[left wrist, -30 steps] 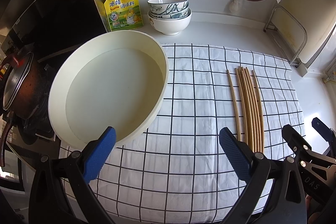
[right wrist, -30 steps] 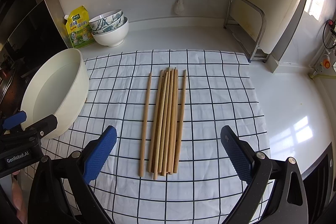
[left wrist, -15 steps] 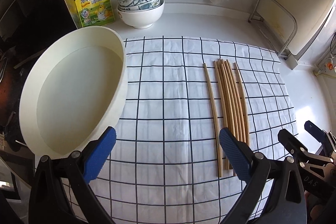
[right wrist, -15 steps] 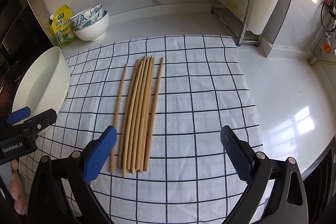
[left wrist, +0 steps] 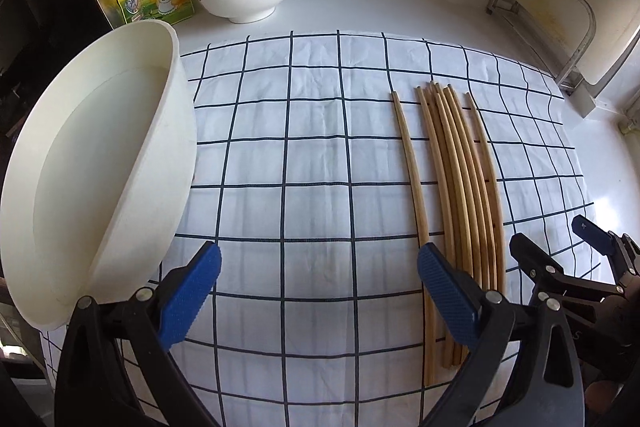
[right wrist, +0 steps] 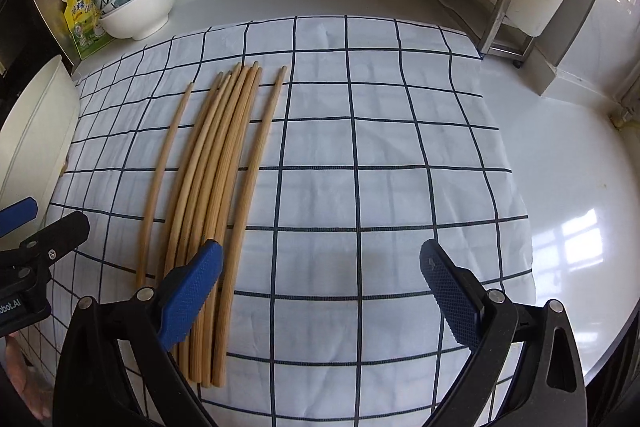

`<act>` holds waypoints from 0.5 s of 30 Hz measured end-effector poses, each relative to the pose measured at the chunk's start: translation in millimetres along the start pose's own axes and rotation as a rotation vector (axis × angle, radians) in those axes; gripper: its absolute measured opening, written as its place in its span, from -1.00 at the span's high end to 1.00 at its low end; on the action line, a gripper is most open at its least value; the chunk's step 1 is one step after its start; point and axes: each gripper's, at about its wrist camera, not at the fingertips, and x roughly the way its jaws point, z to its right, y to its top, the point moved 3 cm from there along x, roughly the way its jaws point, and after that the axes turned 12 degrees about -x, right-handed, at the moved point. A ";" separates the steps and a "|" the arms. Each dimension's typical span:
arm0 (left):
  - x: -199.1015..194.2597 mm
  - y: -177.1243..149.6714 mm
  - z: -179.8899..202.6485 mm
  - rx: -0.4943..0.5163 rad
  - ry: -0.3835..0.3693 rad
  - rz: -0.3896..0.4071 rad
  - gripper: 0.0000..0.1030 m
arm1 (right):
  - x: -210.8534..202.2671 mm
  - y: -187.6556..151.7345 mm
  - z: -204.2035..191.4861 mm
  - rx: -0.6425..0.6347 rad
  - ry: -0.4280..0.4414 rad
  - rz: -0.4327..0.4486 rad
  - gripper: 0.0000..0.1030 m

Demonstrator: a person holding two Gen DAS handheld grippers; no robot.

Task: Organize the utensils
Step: 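Move both tools down toward the row of wooden chopsticks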

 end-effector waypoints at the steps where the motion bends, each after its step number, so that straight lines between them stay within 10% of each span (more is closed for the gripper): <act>1: 2.0 0.6 0.9 -0.002 0.002 0.001 -0.88 | 2.7 1.1 -0.9 -0.007 -0.003 -0.005 -0.83; 15: 15.9 -6.7 10.7 -0.009 -0.017 -0.012 -0.88 | 16.2 0.3 3.0 -0.036 -0.008 -0.034 -0.83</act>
